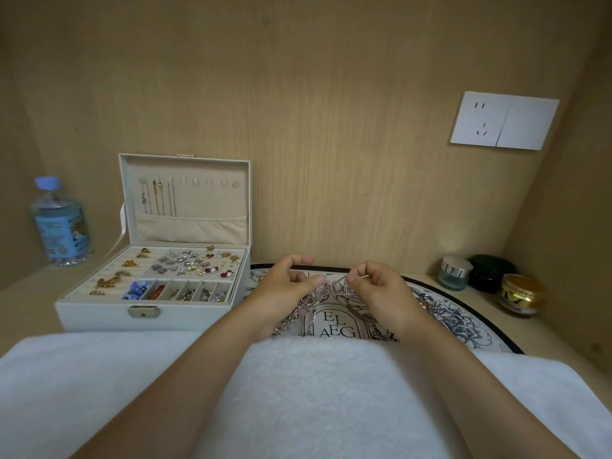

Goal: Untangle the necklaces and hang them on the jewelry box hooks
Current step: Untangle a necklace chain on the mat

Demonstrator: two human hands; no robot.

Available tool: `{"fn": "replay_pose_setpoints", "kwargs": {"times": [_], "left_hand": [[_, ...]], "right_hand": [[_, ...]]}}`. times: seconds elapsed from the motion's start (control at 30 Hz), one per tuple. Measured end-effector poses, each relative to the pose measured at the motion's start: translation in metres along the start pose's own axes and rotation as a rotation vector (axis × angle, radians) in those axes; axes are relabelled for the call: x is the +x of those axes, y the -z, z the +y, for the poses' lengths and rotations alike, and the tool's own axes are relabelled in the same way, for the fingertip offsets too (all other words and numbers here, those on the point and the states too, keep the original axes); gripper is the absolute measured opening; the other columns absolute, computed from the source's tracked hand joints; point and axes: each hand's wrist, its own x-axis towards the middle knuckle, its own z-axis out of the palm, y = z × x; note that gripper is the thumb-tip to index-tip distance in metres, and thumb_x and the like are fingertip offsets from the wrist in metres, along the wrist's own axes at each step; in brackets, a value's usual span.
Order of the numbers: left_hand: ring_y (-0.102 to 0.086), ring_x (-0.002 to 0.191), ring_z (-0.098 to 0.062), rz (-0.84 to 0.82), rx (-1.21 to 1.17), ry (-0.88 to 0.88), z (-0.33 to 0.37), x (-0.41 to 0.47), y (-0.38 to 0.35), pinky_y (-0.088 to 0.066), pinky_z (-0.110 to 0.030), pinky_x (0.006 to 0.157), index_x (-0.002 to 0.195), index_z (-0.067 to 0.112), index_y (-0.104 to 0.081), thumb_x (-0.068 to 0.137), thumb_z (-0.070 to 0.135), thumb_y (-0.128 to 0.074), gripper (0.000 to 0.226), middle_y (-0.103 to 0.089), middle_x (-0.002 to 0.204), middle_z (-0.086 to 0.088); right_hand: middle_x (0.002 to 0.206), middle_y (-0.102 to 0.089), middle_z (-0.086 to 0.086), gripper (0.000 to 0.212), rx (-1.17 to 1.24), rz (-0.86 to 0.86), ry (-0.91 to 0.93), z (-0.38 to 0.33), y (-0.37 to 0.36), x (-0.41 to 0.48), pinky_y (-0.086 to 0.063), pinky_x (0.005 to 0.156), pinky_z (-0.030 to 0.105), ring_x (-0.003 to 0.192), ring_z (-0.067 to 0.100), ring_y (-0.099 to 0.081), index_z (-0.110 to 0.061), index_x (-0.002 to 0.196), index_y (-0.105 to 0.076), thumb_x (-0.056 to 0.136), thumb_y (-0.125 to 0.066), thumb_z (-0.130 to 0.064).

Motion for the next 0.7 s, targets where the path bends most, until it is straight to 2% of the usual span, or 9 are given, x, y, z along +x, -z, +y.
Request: {"fn": "replay_pose_setpoints", "kwargs": {"times": [0.07, 0.17, 0.23, 0.27, 0.33, 0.4, 0.53, 0.6, 0.7], "left_hand": [[-0.057, 0.082, -0.013, -0.091, -0.012, 0.026, 0.001, -0.002, 0.004, -0.049, -0.025, 0.054, 0.115, 0.029, -0.061, 0.083, 0.022, -0.078, 0.036, -0.055, 0.095, -0.004], [-0.065, 0.086, -0.014, -0.186, 0.157, -0.011, 0.003, -0.005, 0.010, -0.058, -0.032, 0.074, 0.107, 0.029, -0.065, 0.074, 0.018, -0.086, 0.040, -0.063, 0.105, 0.006], [-0.061, 0.067, -0.010, -0.231, 0.343, -0.042, 0.004, -0.008, 0.014, -0.051, -0.023, 0.060, 0.097, 0.030, -0.065, 0.072, 0.017, -0.087, 0.035, -0.064, 0.088, 0.013], [-0.057, 0.062, -0.009, -0.234, 0.457, -0.079, 0.003, -0.008, 0.015, -0.048, -0.023, 0.057, 0.091, 0.030, -0.065, 0.073, 0.015, -0.085, 0.031, -0.062, 0.082, 0.012], [-0.056, 0.068, -0.011, -0.168, 0.683, -0.218, -0.002, -0.006, 0.016, -0.051, -0.028, 0.067, 0.078, 0.029, -0.064, 0.079, 0.011, -0.079, 0.024, -0.057, 0.091, 0.006], [-0.055, 0.074, -0.011, -0.080, 0.789, -0.302, -0.007, -0.002, 0.017, -0.049, -0.023, 0.073, 0.073, 0.030, -0.063, 0.085, 0.003, -0.069, 0.030, -0.051, 0.097, 0.006], [-0.053, 0.096, -0.012, 0.009, 1.004, -0.337, -0.018, 0.003, 0.015, -0.047, -0.031, 0.086, 0.092, 0.026, -0.074, 0.086, -0.009, -0.053, 0.041, -0.053, 0.105, 0.007], [-0.048, 0.106, -0.013, 0.056, 1.079, -0.385, -0.019, 0.001, 0.010, -0.044, -0.032, 0.092, 0.102, 0.028, -0.074, 0.090, -0.001, -0.053, 0.038, -0.055, 0.111, 0.010], [-0.046, 0.104, -0.011, 0.078, 1.094, -0.495, -0.015, -0.003, 0.001, -0.040, -0.031, 0.091, 0.100, 0.031, -0.074, 0.093, 0.013, -0.054, 0.028, -0.056, 0.107, 0.012]], "right_hand": [[0.050, -0.050, -0.013, 0.017, -0.101, 0.014, -0.006, 0.002, 0.000, 0.000, -0.036, 0.051, 0.026, 0.044, 0.005, -0.040, -0.020, 0.083, -0.062, 0.098, -0.060, -0.026], [0.060, -0.058, -0.013, 0.016, -0.282, 0.012, -0.014, 0.003, -0.004, -0.002, -0.038, 0.056, 0.023, 0.049, -0.003, -0.048, -0.023, 0.084, -0.063, 0.097, -0.059, -0.030], [0.060, -0.059, -0.013, 0.016, -0.320, 0.030, -0.018, 0.004, -0.004, -0.002, -0.036, 0.056, 0.024, 0.048, -0.003, -0.049, -0.024, 0.084, -0.062, 0.097, -0.058, -0.030], [0.057, -0.058, -0.012, 0.016, -0.318, 0.043, -0.021, 0.004, -0.003, -0.001, -0.035, 0.055, 0.025, 0.045, -0.003, -0.047, -0.024, 0.083, -0.062, 0.097, -0.058, -0.030], [0.053, -0.055, -0.010, 0.016, -0.301, 0.060, -0.024, 0.008, 0.001, 0.002, -0.033, 0.053, 0.025, 0.039, 0.000, -0.042, -0.023, 0.082, -0.061, 0.097, -0.058, -0.029], [0.052, -0.055, -0.010, 0.015, -0.324, 0.051, -0.034, 0.012, 0.004, 0.002, -0.034, 0.052, 0.025, 0.039, 0.002, -0.041, -0.025, 0.082, -0.061, 0.096, -0.059, -0.029], [0.064, -0.064, -0.006, 0.004, -0.507, -0.003, -0.036, 0.020, 0.004, 0.001, -0.044, 0.059, 0.030, 0.053, 0.009, -0.053, -0.033, 0.091, -0.058, 0.093, -0.062, -0.032], [0.074, -0.066, -0.008, 0.008, -0.602, -0.014, 0.005, 0.023, 0.005, 0.001, -0.050, 0.069, 0.033, 0.066, 0.010, -0.059, -0.034, 0.088, -0.056, 0.091, -0.063, -0.031], [0.091, -0.061, -0.014, 0.007, -0.686, -0.055, 0.054, 0.024, 0.005, 0.000, -0.049, 0.081, 0.031, 0.087, 0.007, -0.060, -0.037, 0.080, -0.061, 0.085, -0.066, -0.038]]}}
